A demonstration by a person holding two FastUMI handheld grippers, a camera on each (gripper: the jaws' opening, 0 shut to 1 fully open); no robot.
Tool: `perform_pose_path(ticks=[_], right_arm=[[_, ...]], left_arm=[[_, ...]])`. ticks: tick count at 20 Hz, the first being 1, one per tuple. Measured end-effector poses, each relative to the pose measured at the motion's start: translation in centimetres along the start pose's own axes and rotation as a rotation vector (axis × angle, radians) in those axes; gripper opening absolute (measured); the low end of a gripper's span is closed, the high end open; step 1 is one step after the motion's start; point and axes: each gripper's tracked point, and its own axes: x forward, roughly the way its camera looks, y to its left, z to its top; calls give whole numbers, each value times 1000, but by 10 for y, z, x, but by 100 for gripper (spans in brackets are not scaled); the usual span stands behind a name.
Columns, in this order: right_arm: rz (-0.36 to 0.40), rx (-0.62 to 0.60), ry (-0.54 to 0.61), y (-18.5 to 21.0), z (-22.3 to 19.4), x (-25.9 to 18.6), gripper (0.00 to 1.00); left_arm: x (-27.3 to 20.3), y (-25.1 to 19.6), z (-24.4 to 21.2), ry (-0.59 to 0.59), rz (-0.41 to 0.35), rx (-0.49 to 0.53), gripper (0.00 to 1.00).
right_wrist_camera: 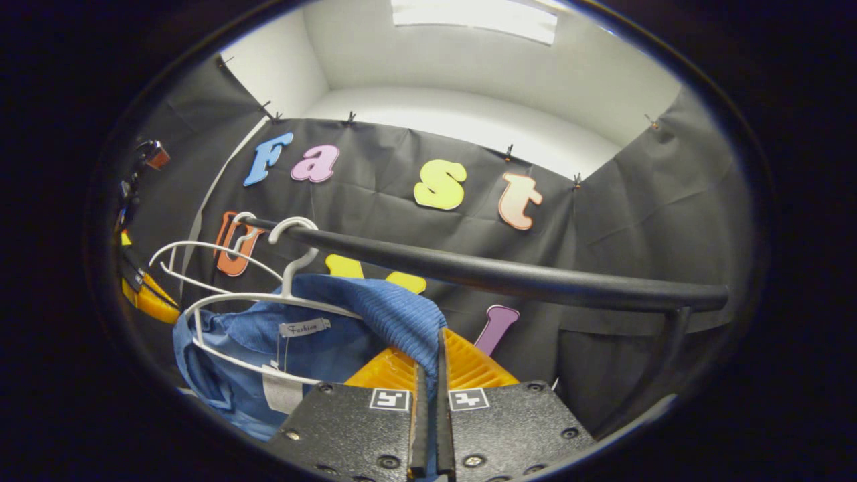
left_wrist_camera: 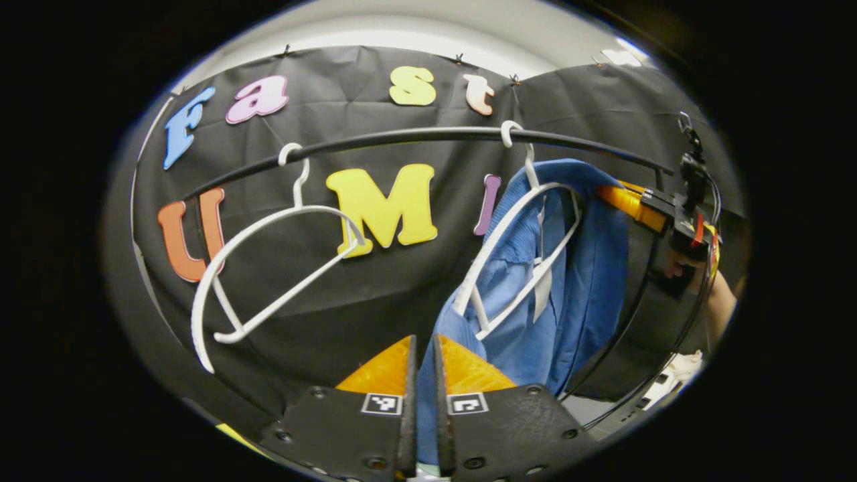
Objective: Grasp the clothes on the hanger with both hands and then place them into the laundry hamper below.
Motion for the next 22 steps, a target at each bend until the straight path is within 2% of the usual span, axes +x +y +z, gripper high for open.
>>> perform_pose_path(ticks=[2,4,6,7,10,11,13,15,16,17,18,22], right_arm=[[3,6,0,1,2,-2,8],[1,3,3,2,0,-2,8],[2,3,2,3,1,-3,8],[3,7,2,3,1,-4,8],[4,11,2,3,2,-7,8],[7,13,3,4,2,-8,8],[7,5,4,2,3,-9,8],[-3,-9,3,1,3,-9,8],[-9,-14,4,0,3,-9,8],[-13,-15,7,-1,1,-9,8],[-23,-18,9,-4,1,-8,8],[-34,8,30,-12,-8,-10,8]], left_arm=[[-6,-14,-4,-6,-49,-80,46],[-11,-39,-4,-13,-125,-84,68],[-2,-37,-17,18,-73,0,89],[8,-36,-26,47,-40,20,86],[35,-23,-35,66,36,5,87],[40,-16,-36,70,64,0,81],[37,-3,-39,86,111,8,48],[29,1,-34,77,99,39,14],[22,6,-25,48,119,39,10],[13,9,-20,24,107,18,0],[1,11,-10,-12,94,-24,5],[-34,18,42,-167,-32,-210,5]])
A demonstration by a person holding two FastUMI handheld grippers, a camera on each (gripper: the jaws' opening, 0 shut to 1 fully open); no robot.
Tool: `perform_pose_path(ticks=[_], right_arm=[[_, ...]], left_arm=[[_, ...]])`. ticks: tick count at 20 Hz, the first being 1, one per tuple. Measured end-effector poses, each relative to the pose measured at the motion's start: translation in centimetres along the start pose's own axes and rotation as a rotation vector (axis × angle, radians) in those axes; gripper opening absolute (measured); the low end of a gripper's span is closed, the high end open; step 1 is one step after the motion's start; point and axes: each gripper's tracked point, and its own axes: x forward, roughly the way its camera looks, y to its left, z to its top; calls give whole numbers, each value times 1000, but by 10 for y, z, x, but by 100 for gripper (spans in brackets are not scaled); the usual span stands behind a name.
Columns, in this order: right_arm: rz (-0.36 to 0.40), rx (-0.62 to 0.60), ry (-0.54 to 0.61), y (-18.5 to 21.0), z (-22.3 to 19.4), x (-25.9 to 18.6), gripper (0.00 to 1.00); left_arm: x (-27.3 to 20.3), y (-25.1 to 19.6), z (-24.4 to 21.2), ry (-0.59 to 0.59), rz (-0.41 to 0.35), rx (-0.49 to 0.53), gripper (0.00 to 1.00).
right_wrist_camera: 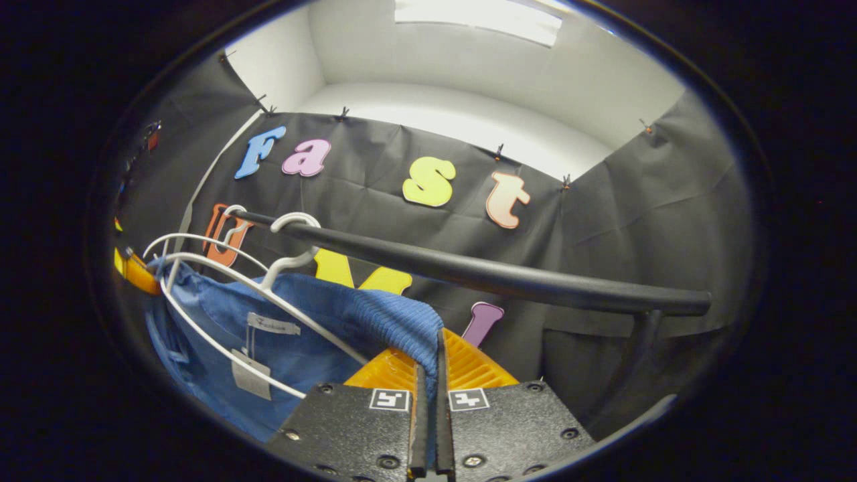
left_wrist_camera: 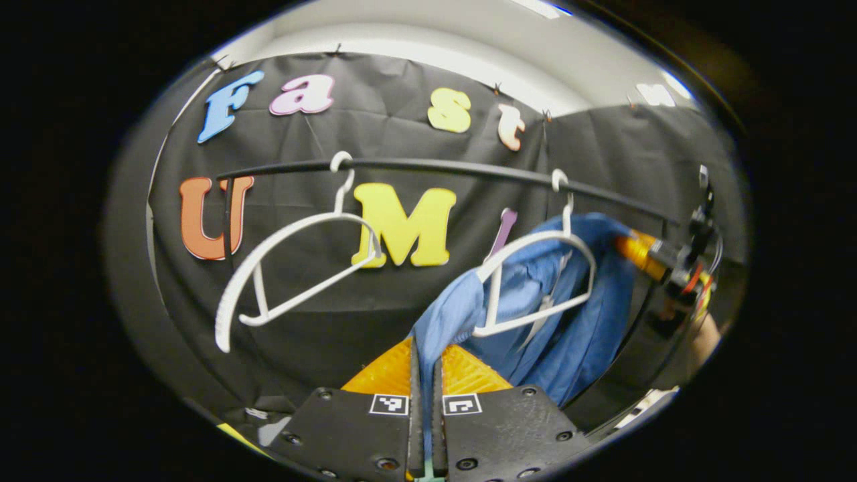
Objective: Grasp the clothes on the hanger with both hands and then place them into the laundry hamper below.
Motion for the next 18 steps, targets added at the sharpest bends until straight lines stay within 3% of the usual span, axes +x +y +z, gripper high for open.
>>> perform_pose_path(ticks=[4,10,12,13,17,18], right_arm=[[-2,-51,9,7,-11,-1,8],[24,-36,104,18,-53,1,8],[38,-13,131,27,-66,2,8],[40,-8,145,29,-75,2,8],[42,39,201,35,-100,-2,8],[38,42,202,33,-102,-1,8]], left_arm=[[-6,-3,28,-69,-83,-171,9],[-23,-17,58,-177,-333,-495,5],[-30,-14,52,-161,-330,-551,9],[-28,-11,49,-156,-327,-559,4],[-19,-17,34,-124,-345,-624,4],[-16,-17,30,-124,-359,-645,9]])
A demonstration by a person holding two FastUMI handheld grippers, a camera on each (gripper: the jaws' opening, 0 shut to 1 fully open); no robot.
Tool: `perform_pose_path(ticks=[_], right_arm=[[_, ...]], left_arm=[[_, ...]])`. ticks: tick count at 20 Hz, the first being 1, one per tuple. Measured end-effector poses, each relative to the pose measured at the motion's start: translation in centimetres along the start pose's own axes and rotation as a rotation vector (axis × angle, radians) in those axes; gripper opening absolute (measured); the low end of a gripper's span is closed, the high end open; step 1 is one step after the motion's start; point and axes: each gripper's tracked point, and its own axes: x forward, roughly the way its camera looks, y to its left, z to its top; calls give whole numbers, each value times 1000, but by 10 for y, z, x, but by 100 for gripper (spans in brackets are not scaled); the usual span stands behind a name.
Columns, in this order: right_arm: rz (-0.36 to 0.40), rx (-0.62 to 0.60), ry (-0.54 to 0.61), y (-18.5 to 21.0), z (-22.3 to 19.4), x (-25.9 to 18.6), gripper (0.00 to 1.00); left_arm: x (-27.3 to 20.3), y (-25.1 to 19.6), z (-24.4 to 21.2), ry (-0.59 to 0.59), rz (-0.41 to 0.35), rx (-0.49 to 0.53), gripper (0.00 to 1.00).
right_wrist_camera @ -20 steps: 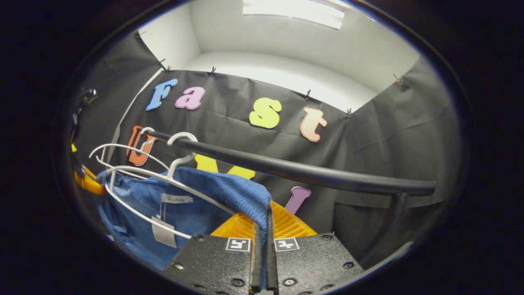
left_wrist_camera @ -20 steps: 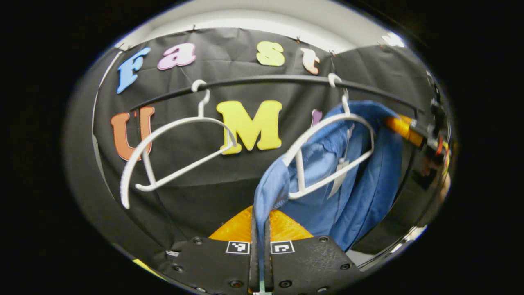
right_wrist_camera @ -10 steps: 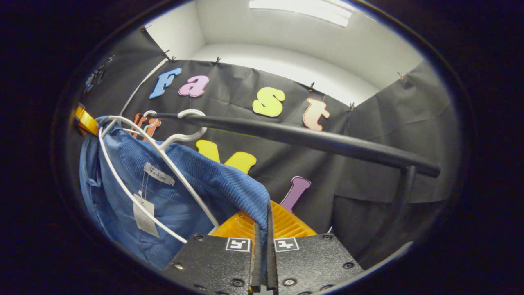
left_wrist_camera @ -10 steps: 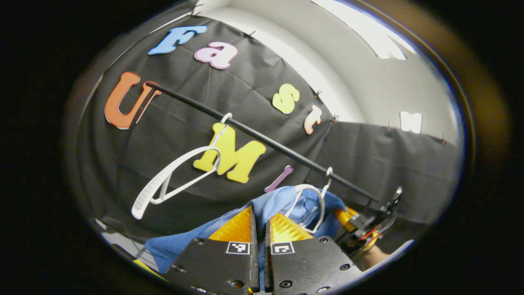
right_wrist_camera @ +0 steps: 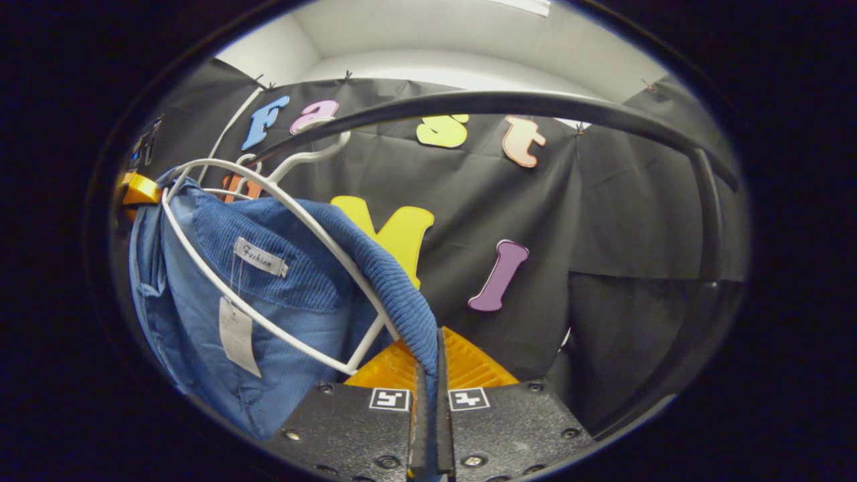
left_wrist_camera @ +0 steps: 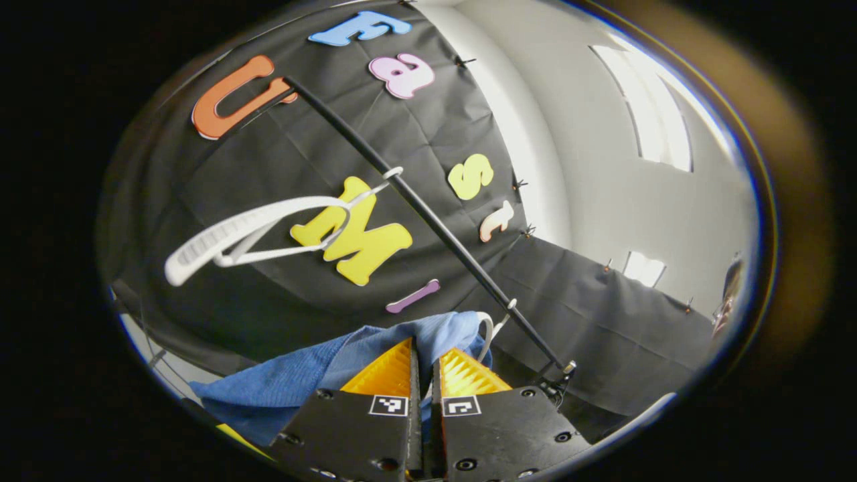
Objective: Grasp the clothes on the hanger with both hands and then place them into the laundry hamper below.
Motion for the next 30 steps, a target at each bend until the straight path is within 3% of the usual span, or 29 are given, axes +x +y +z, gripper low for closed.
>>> perform_pose_path(ticks=[7,10,12,14,16,19,22,25,26,27,30], right_arm=[[48,-15,21,11,-5,-5,8],[35,-66,20,4,3,-11,8],[-15,-167,-21,-9,21,-18,8],[-11,-193,-31,-13,27,-23,8],[4,-157,-24,-16,21,-19,10],[85,6,-9,-7,8,-17,10],[142,67,32,16,-17,-10,8],[203,127,75,37,-43,-12,8],[211,153,79,39,-46,-13,8],[222,186,76,41,-49,-15,8],[303,311,65,48,-51,-25,8]], left_arm=[[-5,-5,16,-88,-175,-290,4],[-7,-5,20,-80,-152,-212,9],[-6,-11,30,-64,-117,-121,4],[-12,-21,36,-44,-84,-40,4],[-17,-33,46,-44,-88,19,4],[-14,-67,59,-63,-174,0,4],[-12,-77,59,-71,-205,-4,4],[-12,-73,61,-93,-208,-58,4],[-12,-68,62,-103,-213,-83,9],[-13,-64,61,-105,-218,-103,4],[-18,-63,59,-129,-262,-188,4]])
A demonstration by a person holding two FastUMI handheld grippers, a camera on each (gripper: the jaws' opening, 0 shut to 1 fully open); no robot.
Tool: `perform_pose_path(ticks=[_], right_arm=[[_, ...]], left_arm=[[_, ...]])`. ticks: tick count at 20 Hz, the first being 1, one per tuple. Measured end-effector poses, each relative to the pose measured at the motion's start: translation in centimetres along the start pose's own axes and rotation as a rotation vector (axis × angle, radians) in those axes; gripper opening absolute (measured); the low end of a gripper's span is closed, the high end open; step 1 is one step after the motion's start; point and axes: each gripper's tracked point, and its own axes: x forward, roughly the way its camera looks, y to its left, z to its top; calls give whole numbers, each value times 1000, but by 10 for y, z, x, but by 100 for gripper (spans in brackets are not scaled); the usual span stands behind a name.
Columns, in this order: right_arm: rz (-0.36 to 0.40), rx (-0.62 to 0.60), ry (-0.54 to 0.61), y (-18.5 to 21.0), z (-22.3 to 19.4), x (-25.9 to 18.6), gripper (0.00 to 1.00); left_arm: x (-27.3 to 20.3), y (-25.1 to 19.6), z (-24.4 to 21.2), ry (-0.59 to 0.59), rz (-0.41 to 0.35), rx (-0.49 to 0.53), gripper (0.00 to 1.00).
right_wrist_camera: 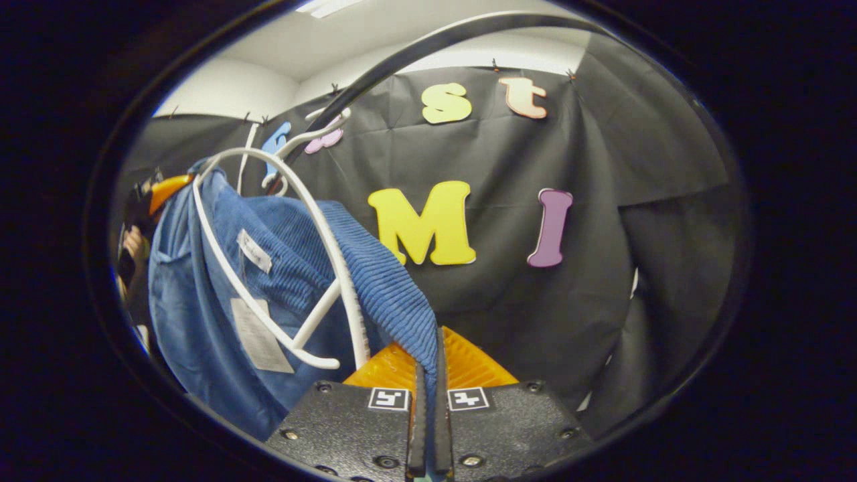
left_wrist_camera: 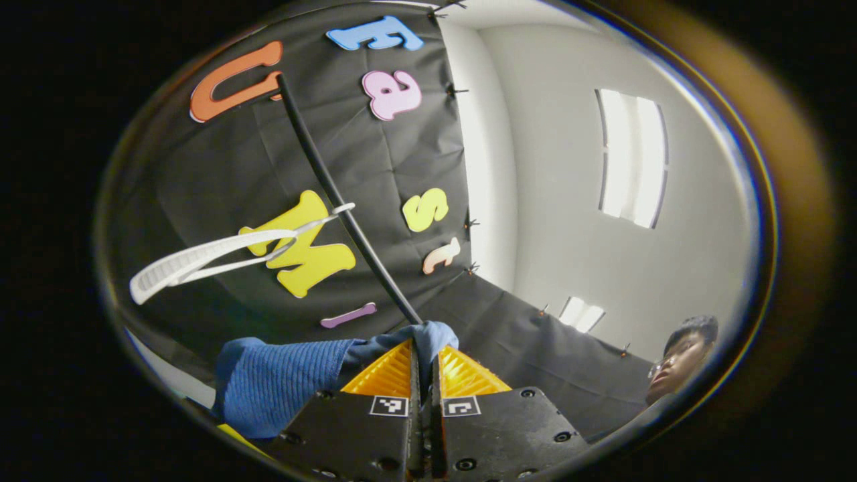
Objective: Grasp the clothes on the hanger with both hands and then place them into the laundry hamper below.
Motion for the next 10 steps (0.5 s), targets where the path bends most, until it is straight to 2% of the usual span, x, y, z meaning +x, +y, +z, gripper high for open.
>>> perform_pose_path(ticks=[3,7,10], right_arm=[[30,49,24,-10,-2,-9,9],[-44,-87,28,-20,-1,-22,8],[-48,-71,44,-16,-7,-25,8]], left_arm=[[2,16,0,15,48,7,4],[5,33,-1,79,157,165,4],[6,32,-3,87,189,226,4]])
